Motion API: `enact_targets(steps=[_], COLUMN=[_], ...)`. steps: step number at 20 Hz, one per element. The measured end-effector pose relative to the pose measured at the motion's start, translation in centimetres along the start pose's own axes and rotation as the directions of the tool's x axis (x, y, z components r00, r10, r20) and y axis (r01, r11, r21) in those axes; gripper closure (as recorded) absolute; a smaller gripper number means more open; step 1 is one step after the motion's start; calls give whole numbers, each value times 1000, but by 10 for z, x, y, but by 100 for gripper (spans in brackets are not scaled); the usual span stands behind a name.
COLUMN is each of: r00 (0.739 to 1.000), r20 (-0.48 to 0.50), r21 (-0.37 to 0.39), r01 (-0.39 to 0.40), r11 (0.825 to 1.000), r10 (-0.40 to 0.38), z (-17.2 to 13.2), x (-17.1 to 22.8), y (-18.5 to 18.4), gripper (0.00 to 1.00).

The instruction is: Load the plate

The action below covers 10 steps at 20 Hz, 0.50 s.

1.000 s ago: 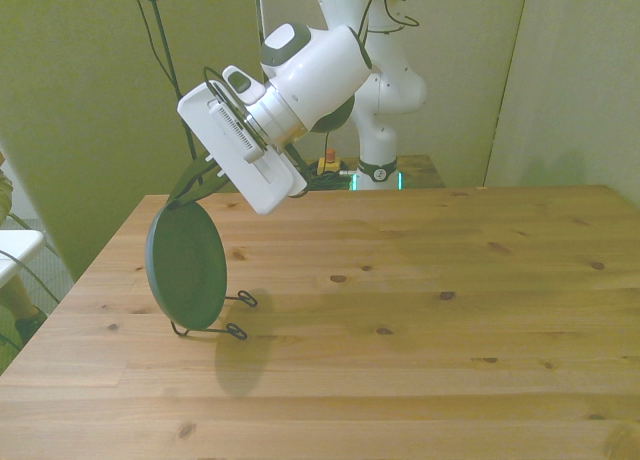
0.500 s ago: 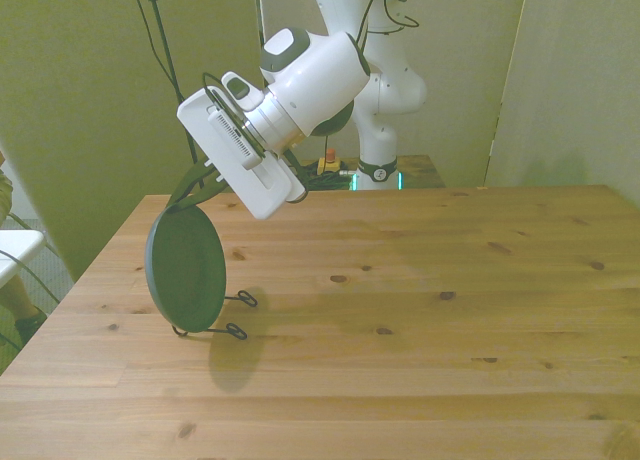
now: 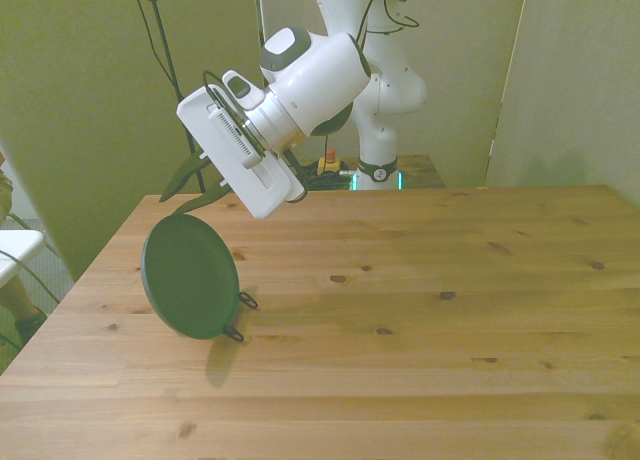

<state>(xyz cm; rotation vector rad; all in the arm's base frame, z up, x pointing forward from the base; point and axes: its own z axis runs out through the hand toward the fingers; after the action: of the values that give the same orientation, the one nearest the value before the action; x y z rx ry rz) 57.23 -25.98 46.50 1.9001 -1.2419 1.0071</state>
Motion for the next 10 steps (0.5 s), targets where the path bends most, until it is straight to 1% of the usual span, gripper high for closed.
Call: enact_targets(steps=[3,5,7,8,10], r00=[1000,999,997,994,988], r20=[-4,-9,11,38,113], r21=[6,30,74,106,181], r01=[-12,-35,-83,-107,-124], r11=[1000,999,994,989,976], r10=[12,36,83,104,104], z=[-4,-14,-31,-42,-63], x=[5,16,30,36,44], y=[2,5,11,15,23], gripper=[0,0,0,0,0])
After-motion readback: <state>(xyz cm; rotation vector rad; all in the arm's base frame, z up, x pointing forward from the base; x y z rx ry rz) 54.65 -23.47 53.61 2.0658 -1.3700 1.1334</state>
